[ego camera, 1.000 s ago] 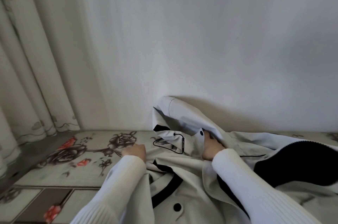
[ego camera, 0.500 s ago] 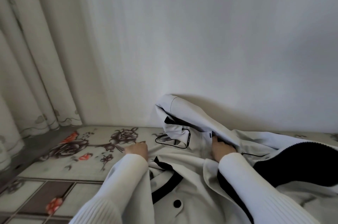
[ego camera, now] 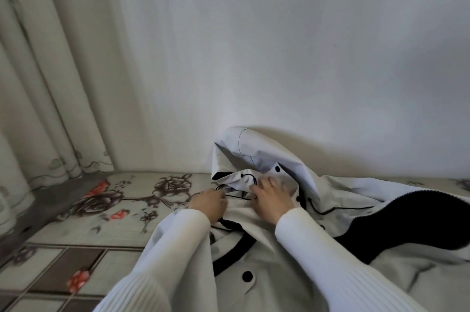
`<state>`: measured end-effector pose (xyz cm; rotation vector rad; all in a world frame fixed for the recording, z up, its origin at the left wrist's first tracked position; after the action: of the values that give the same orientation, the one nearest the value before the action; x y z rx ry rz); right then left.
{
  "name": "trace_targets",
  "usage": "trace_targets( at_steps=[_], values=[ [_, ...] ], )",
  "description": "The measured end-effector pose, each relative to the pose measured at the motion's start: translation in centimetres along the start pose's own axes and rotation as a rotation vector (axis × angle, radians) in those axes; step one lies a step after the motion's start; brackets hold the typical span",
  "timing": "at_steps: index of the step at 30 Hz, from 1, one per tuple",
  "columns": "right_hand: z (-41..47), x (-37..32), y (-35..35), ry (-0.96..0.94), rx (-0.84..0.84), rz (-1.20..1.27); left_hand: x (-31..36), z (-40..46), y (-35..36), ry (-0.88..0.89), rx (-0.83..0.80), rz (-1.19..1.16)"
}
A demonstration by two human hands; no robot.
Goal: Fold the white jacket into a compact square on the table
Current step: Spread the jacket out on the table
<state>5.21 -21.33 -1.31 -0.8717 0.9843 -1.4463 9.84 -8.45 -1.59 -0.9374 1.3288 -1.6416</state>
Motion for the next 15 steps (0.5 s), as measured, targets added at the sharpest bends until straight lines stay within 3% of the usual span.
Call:
trace_targets(
  at_steps=[3,7,10,15],
  values=[
    [-2.4,2.5,4.0,0.189,-0.268,0.062,0.8,-1.1,2.6,0.029,-0.218,-0.142],
    [-2.7,2.9,3.3,0.161,-0.372,0.187,0.8,-1.3,3.2,0.041,-0.238,-0.103],
    [-2.6,3.4,0.3,0.114,-0.307,0.341,1.4,-1.0,1.9,0.056,-0.152,-0.036],
    [-3.3,6.7,-4.0,0.187,-0.141,0.326,5.5,-1.9,-1.2,0.148,-0.017,-0.036]
  ],
)
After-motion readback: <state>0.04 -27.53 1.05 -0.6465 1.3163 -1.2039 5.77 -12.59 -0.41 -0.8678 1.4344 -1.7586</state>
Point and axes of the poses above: each hand's wrist, its own z-axis towards the middle knuckle, its own y-axis out of the palm, x = y × z, the point moved 9 cm from there along z, towards the middle knuckle, and after that the axes turned 13 degrees about x, right-handed, at the moved point
